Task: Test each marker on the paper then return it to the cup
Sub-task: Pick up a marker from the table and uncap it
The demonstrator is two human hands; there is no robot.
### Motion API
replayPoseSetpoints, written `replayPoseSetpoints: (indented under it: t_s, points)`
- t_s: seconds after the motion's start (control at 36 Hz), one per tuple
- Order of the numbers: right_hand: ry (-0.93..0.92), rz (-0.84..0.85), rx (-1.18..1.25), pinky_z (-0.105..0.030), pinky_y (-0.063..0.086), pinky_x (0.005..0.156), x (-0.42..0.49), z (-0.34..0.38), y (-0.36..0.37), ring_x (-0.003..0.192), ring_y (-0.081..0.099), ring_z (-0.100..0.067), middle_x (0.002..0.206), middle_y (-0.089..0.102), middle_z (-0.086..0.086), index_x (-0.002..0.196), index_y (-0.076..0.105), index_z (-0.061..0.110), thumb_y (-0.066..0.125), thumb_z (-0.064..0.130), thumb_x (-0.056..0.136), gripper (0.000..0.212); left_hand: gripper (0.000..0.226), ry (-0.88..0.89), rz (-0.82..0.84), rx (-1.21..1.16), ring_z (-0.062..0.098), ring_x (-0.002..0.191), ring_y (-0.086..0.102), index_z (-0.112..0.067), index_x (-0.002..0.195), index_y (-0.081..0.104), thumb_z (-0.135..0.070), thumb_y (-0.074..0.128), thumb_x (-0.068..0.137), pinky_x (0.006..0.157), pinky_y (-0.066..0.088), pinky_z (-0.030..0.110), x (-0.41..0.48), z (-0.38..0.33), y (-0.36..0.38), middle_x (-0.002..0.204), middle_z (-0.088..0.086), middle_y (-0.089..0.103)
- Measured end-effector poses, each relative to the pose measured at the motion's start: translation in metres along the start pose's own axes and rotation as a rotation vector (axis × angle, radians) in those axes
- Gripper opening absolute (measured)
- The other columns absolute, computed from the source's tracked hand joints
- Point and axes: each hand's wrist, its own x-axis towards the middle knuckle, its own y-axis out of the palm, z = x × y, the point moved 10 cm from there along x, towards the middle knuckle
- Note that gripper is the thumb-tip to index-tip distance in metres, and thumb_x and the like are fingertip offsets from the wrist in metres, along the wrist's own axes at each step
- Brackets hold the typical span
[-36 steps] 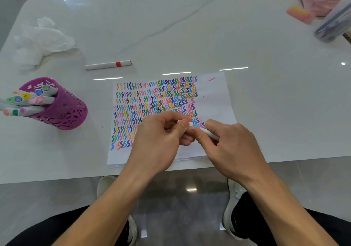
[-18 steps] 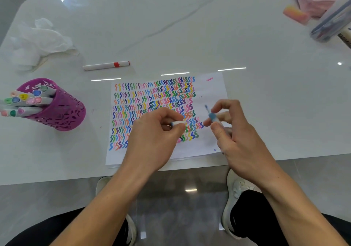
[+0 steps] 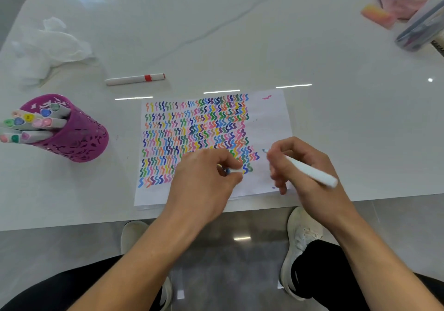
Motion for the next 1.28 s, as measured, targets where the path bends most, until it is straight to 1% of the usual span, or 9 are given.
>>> replayPoseSetpoints:
  t_s: [0.06,0.14,0.19,0.28,0.42,0.58,0.78,0.94,1.28]
  points:
    - [0.009,-0.018,-0.03,-0.033,0.044,0.055,0.002,-0.004,-0.001,0.058,0.055,-0.017,0.066,0.061,-0.003,0.082,0.07,0.022,0.062,0.038,0.099,0.024,0.009,0.023,-0.004,0.016,0.003,0.073,0.062,-0.032,0.088,0.079,-0.034,0.083,0.08,0.074,0.046,0.018,0.0,-0.002,0.002,0.074,-0.015,0.065]
    - [0.001,-0.015,-0.059,-0.032,0.045,0.053,0.005,-0.006,0.001,0.056,0.055,-0.02,0.068,0.066,-0.008,0.093,0.072,0.025,0.059,0.018,0.105,0.019,0.009,0.056,-0.006,0.048,0.006,0.075,0.061,-0.032,0.089,0.079,-0.033,0.082,0.081,0.079,0.049,0.025,0.0,-0.005,0.005,0.079,-0.013,0.065]
    - [-0.006,-0.01,-0.072,-0.031,0.047,0.052,0.007,-0.008,0.003,0.054,0.057,-0.02,0.067,0.068,-0.009,0.097,0.064,0.025,0.063,0.013,0.101,0.013,0.009,0.05,0.008,0.072,0.006,0.076,0.059,-0.032,0.091,0.078,-0.034,0.081,0.082,0.08,0.049,0.025,0.001,-0.004,0.008,0.079,-0.015,0.062]
    - [0.012,-0.013,-0.088,-0.029,0.05,0.053,0.009,-0.015,0.006,0.054,0.06,-0.018,0.067,0.07,-0.009,0.09,0.058,0.022,0.066,0.021,0.09,0.009,0.011,0.053,0.023,0.122,0.006,0.079,0.058,-0.032,0.095,0.077,-0.033,0.079,0.084,0.082,0.049,0.025,0.003,-0.001,0.011,0.078,-0.017,0.057]
    - [0.077,-0.009,-0.042,-0.041,0.057,0.055,0.013,-0.025,0.008,0.055,0.064,-0.027,0.07,0.071,-0.013,0.084,0.057,0.016,0.063,0.019,0.085,0.007,0.012,0.075,0.025,0.171,0.004,0.082,0.051,-0.033,0.099,0.074,-0.033,0.076,0.087,0.077,0.038,0.018,0.003,0.0,0.012,0.074,-0.021,0.048]
    - [0.074,-0.035,0.002,-0.042,0.06,0.057,0.016,-0.019,0.006,0.056,0.068,-0.031,0.071,0.074,-0.015,0.086,0.054,0.008,0.067,0.003,0.093,0.016,0.011,0.092,0.023,0.175,0.006,0.081,0.052,-0.032,0.097,0.074,-0.03,0.076,0.086,0.078,0.043,0.022,0.004,-0.002,0.012,0.073,-0.02,0.048]
    - [0.043,-0.129,-0.105,-0.032,0.049,0.045,0.016,-0.025,-0.001,0.044,0.06,-0.024,0.059,0.067,-0.011,0.076,0.051,0.017,0.074,0.012,0.093,0.029,0.011,0.108,0.017,0.166,0.007,0.081,0.053,-0.032,0.096,0.074,-0.029,0.077,0.086,0.079,0.047,0.025,0.003,-0.004,0.013,0.073,-0.021,0.047]
    - [0.044,-0.122,-0.107,-0.037,0.055,0.049,0.017,-0.029,-0.001,0.049,0.067,-0.028,0.064,0.071,-0.012,0.078,0.052,0.012,0.075,0.012,0.093,0.028,0.012,0.119,0.02,0.18,0.006,0.081,0.051,-0.033,0.098,0.073,-0.03,0.077,0.087,0.078,0.043,0.021,0.004,-0.004,0.014,0.073,-0.023,0.044]
    - [0.032,-0.09,-0.104,-0.037,0.056,0.052,0.017,-0.031,0.003,0.053,0.069,-0.03,0.066,0.072,-0.01,0.073,0.052,0.025,0.074,0.022,0.09,0.028,0.012,0.111,0.012,0.189,0.005,0.081,0.049,-0.032,0.097,0.073,-0.029,0.076,0.086,0.076,0.039,0.02,0.005,-0.003,0.015,0.073,-0.021,0.045]
